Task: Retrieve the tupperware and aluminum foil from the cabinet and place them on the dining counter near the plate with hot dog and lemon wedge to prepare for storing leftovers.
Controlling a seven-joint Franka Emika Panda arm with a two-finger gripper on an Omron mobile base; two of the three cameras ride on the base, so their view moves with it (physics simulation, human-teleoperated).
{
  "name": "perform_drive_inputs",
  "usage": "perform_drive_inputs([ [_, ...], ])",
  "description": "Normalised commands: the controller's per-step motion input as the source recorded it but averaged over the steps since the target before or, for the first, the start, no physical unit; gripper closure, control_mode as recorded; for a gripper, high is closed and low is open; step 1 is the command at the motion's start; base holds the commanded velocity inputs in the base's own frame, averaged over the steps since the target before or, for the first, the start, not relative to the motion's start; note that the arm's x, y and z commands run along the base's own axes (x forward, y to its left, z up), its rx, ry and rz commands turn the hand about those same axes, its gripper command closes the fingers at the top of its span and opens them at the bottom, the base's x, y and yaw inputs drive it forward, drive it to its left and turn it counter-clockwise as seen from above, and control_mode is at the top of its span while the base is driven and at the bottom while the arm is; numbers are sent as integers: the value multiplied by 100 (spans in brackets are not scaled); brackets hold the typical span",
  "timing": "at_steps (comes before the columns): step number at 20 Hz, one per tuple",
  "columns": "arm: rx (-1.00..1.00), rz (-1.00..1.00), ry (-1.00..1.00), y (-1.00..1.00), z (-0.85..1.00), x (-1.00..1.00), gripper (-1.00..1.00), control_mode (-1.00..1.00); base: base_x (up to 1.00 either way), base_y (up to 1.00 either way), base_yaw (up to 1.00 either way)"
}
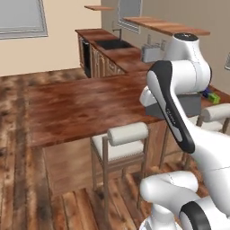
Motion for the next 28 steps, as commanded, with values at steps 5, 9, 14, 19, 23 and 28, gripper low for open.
perform_drive_inputs([
  [5, 0, 0, 0, 0, 0, 0, 100, 100, 16, -98, 15],
  [9, 0, 0, 0, 0, 0, 0, 100, 100, 36, -92, 10],
  [14, 0, 0, 0, 0, 0, 0, 100, 100, 73, -57, 7],
  [19, 0, 0, 0, 0, 0, 0, 100, 100, 100, -13, 1],
  [23, 0, 0, 0, 0, 0, 0, 100, 100, 100, -1, 0],
  [28, -1, 0, -3, 0, -7, 39, 100, -100, 34, 0, 0],
])
